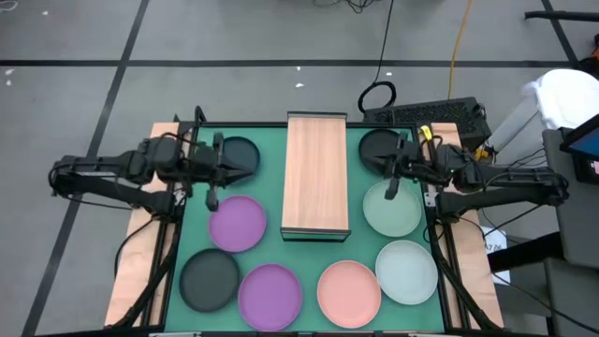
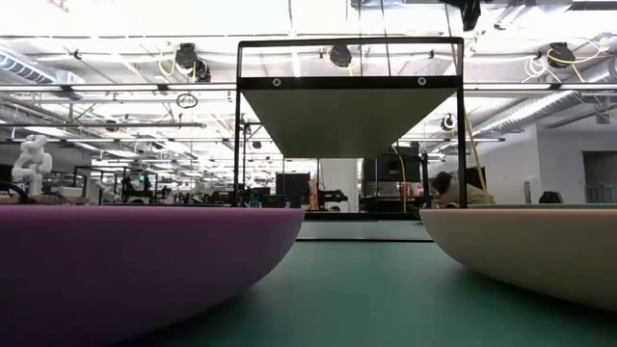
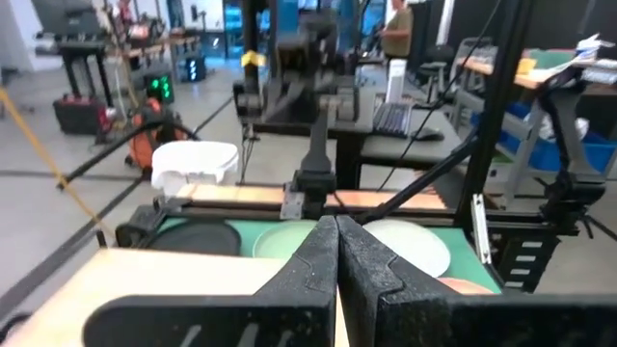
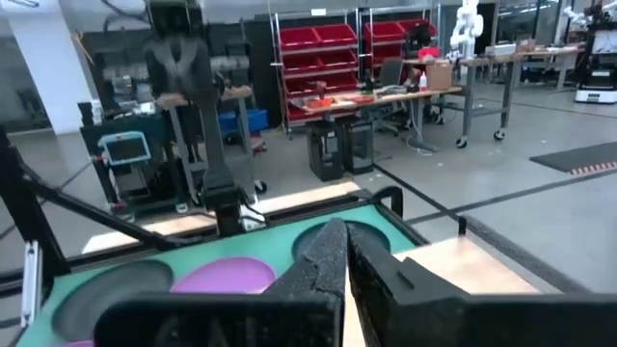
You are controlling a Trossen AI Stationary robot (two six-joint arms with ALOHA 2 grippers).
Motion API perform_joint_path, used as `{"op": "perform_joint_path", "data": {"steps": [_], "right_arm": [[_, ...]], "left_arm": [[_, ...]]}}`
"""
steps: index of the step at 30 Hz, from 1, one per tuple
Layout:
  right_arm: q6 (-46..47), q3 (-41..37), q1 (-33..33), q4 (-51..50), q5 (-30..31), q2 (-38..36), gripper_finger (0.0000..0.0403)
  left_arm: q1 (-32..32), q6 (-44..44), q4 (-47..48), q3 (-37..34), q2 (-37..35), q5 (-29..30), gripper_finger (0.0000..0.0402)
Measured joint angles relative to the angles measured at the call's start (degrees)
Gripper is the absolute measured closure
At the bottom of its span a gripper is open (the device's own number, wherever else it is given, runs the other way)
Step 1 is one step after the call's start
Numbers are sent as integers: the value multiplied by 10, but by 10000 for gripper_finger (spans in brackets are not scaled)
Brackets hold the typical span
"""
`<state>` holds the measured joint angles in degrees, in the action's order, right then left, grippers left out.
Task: Place and stack plates onto a shelf
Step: Put the top right black plate on the shelf
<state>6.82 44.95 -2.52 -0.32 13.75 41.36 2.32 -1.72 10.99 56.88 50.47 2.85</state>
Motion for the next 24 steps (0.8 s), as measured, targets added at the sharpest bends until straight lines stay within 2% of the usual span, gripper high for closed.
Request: {"op": "perform_joint_path", "data": {"steps": [8,13,16,20,24], "right_arm": [[7,103,-13,-174,30,30,403],[86,119,-44,-256,30,42,403],[162,119,-64,-301,26,51,403],[237,119,-85,-345,-29,67,403],[265,119,-97,-368,-75,85,403]], "left_arm": [[25,-66,-1,0,50,60,400],[34,-122,-6,0,66,71,400],[43,-152,-3,0,67,103,400],[50,-163,1,0,72,156,400],[50,-173,-3,0,76,169,400]]}}
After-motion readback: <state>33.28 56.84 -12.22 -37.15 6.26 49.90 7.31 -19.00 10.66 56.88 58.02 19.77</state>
